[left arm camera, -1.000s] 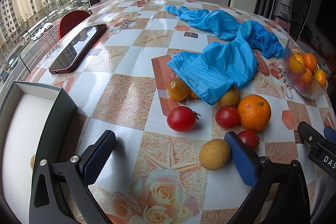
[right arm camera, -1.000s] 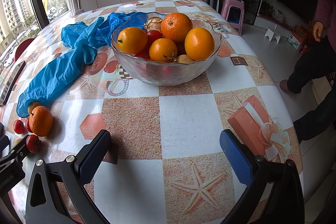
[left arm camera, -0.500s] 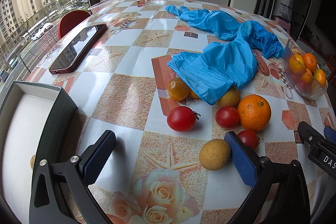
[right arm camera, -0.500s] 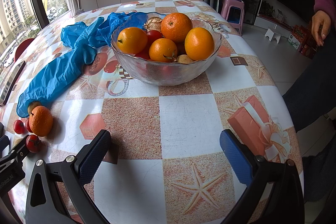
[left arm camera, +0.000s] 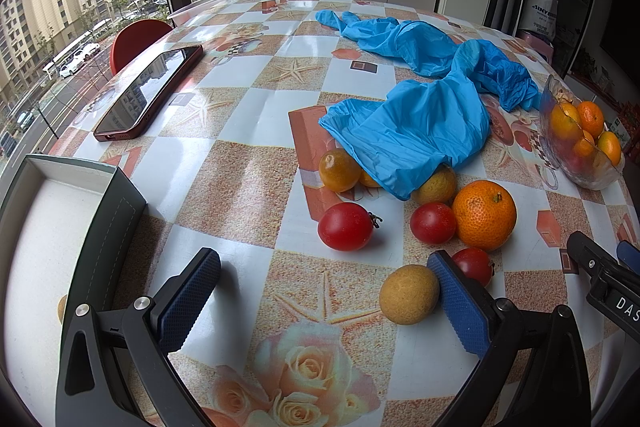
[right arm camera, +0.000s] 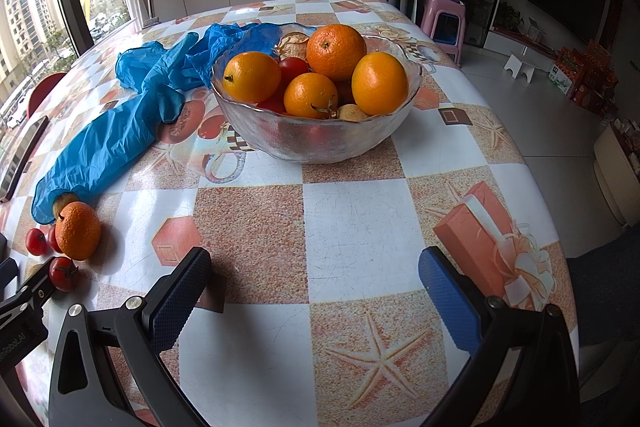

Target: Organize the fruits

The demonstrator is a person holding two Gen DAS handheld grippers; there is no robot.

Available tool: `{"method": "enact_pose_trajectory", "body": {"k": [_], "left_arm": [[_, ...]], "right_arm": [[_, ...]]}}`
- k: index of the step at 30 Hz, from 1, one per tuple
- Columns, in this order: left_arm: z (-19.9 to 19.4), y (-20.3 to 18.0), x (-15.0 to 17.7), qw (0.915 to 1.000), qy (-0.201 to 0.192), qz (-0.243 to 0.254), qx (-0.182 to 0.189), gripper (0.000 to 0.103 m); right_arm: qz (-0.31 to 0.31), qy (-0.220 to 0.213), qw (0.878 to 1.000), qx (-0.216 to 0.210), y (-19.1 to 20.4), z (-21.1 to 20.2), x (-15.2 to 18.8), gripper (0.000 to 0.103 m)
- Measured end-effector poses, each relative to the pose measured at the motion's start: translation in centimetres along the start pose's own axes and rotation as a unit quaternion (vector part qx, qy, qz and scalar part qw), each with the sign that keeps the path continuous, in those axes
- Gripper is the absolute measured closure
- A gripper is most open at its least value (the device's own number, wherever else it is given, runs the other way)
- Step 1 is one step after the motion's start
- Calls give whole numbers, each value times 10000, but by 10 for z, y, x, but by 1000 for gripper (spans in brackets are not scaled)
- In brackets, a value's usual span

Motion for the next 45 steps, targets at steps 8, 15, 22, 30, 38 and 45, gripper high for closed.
{"method": "enact_pose_trajectory", "body": {"k": [8,15,22,30,38,45], "left_arm": [[0,0,0,10000,0,0,0,0],[1,0,0,10000,0,0,0,0],[0,0,0,10000,0,2,-1,0],[0,0,0,10000,0,0,1,0],[0,0,0,10000,0,1,-1,0],[3,2,-1,9998,52,-159,-117,0]], "right_arm": [[0,-1,10000,0,0,0,0,0],[0,0,10000,0,0,0,0,0],[0,0,10000,0,0,0,0,0],[-1,0,10000,0,0,0,0,0],[-1,1,10000,0,0,0,0,0],[-272,430,9987,-79,1,0,0,0]]}}
Point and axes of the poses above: each gripper's, at about its wrist camera, not at the fingertips, and z roughly the way its jaws point, y to its left, x to its underside, the point moved 6 cm from there along z, roughly the way its jaws point, and after that the axes turned 11 degrees about z, right-handed, at the moved point
